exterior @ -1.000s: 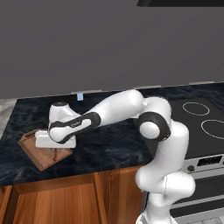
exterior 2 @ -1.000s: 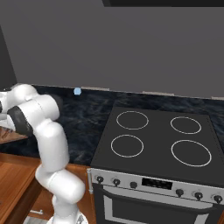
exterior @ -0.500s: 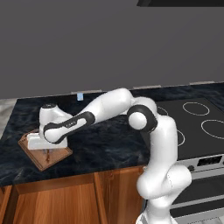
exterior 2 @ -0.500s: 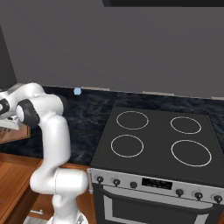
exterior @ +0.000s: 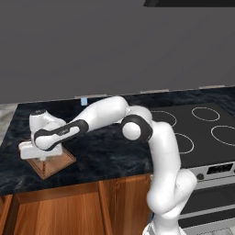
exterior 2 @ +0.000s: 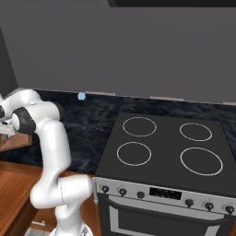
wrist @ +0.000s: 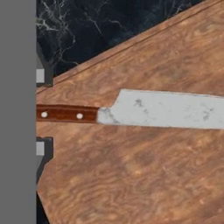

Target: Open the drawer on the left and place the cutting tools on the cutting board.

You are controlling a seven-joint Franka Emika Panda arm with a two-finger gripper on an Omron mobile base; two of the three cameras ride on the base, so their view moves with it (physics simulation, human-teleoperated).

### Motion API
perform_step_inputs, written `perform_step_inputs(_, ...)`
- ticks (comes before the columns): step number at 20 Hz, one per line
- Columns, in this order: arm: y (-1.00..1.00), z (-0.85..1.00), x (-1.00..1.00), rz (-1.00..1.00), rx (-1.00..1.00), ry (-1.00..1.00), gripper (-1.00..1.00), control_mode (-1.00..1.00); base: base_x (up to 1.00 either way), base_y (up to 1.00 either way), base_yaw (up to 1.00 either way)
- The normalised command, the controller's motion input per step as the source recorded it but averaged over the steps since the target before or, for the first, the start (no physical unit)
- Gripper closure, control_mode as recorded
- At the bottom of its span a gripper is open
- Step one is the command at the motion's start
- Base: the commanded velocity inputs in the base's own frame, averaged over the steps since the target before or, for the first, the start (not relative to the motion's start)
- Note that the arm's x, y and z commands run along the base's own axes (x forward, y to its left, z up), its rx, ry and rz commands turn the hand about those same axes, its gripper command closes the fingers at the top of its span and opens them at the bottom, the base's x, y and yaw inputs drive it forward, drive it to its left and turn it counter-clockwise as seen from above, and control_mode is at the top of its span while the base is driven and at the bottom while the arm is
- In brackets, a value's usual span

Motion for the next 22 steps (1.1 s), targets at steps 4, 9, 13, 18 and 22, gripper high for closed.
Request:
perform_step_inputs(4, -0.24, -0.02, 0.01, 0.00, -0.04, 0.00, -1.00, -1.00, 0.00, 0.00, 0.00)
perform_step_inputs(9, -0.26, 0.07, -0.16, 0.00, -0.01, -0.02, -1.00, -1.00, 0.00, 0.00, 0.00)
perform_step_inputs(13, -0.06, 0.55, -0.86, 0.01, 0.00, -0.12, -1.00, -1.00, 0.00, 0.00, 0.00)
perform_step_inputs(18, 0.00, 0.46, -1.00, 0.01, 0.02, -0.14, -1.00, -1.00, 0.00, 0.00, 0.00)
perform_step_inputs(22, -0.33, 0.26, -1.00, 0.00, 0.02, -0.12, -1.00, -1.00, 0.00, 0.00, 0.00)
